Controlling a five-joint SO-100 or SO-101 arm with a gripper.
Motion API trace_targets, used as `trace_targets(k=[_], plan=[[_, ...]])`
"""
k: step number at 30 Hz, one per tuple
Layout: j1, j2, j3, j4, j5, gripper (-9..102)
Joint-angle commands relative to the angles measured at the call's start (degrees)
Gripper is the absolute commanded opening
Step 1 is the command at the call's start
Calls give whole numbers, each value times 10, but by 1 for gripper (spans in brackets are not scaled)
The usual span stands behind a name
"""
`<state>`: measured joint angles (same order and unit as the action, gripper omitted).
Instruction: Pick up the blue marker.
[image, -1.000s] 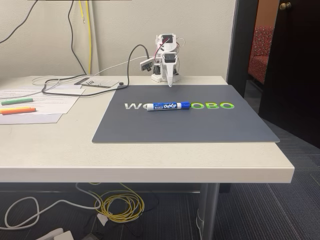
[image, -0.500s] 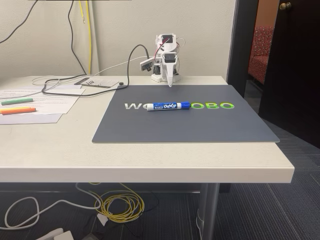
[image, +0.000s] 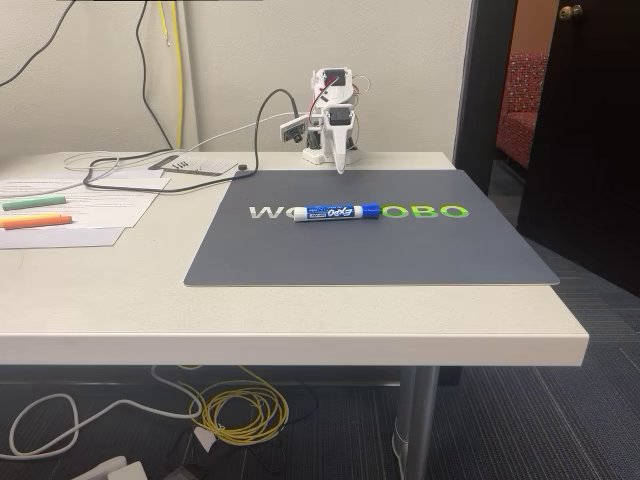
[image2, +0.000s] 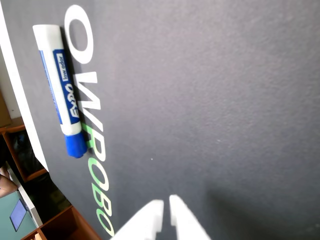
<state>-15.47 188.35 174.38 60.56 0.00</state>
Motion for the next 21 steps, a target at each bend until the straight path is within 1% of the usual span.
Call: trace_targets(k=[1, 15, 17, 21], plan=[[5, 35, -2, -6, -5, 0], [3, 36, -1, -11, -4, 0], [1, 36, -1, -35, -13, 0], [7, 36, -5, -93, -2, 0]])
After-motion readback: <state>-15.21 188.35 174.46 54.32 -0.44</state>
